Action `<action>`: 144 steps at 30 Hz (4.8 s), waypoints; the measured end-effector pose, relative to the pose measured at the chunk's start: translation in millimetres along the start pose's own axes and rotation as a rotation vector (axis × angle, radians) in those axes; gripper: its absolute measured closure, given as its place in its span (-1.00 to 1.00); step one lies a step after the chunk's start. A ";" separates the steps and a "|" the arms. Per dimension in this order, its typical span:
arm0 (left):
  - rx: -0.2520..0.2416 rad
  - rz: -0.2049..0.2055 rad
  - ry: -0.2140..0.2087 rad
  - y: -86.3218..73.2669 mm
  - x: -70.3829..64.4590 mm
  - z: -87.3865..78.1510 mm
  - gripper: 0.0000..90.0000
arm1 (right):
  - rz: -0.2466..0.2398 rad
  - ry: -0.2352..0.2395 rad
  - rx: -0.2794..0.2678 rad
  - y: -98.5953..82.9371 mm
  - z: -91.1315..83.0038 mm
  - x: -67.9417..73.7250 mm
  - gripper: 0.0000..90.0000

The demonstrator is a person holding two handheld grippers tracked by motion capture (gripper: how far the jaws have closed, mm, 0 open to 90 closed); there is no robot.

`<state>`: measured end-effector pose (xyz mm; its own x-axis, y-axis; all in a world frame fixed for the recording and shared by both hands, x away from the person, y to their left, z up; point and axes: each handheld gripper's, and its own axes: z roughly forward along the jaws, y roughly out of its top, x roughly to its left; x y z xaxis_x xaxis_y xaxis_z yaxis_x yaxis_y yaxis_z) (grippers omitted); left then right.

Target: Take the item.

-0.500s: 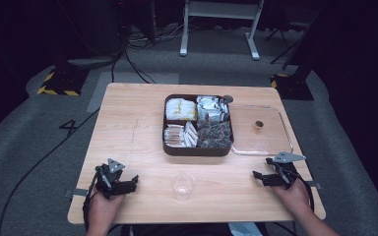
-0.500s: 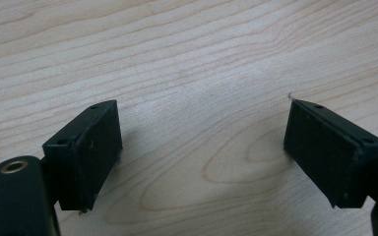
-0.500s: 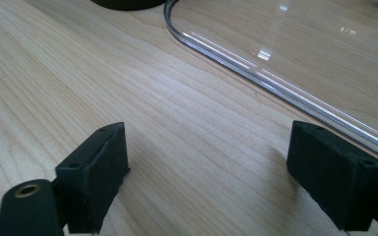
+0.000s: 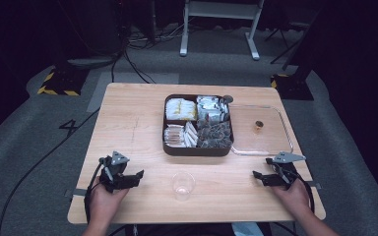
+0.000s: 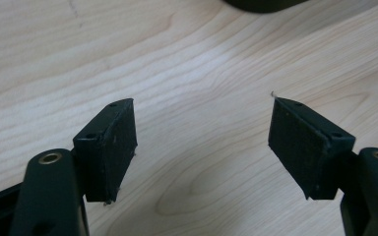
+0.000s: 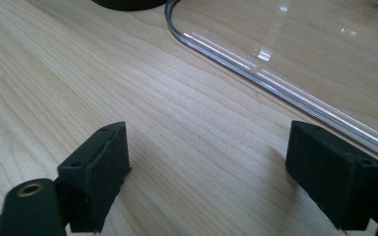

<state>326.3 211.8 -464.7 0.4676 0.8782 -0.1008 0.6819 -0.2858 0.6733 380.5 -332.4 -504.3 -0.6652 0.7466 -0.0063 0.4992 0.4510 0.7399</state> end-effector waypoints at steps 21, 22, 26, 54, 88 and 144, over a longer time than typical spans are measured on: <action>-0.013 0.126 -0.126 73.9 -21.3 -4.7 -0.25 | 0.000 0.001 0.000 -0.1 -0.3 0.3 -0.61; -0.016 0.128 -0.132 77.8 -21.9 -4.3 -0.24 | -0.001 0.002 -0.001 -0.1 -0.5 0.4 -0.60; -0.025 0.131 -0.141 94.3 -23.1 -2.2 -0.23 | -0.002 0.004 -0.001 -0.1 -0.5 0.4 -0.59; -0.071 0.110 -0.143 187.4 -21.9 47.9 -0.19 | -0.017 0.024 -0.015 -0.5 -1.4 -0.8 -0.43; 0.000 0.091 -0.101 232.5 -14.3 139.5 0.00 | -0.018 0.027 -0.015 -0.7 -1.8 -0.8 -0.42; 0.190 0.191 -0.095 233.5 -27.9 172.9 1.00 | -0.019 0.029 -0.015 -0.8 -1.8 -0.7 -0.42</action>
<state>569.7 54.2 -431.3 0.6421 0.7643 -0.0595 0.6655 -0.5172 0.5382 379.5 -334.2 -503.6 -0.6905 0.7234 -0.0011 0.4782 0.4576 0.7497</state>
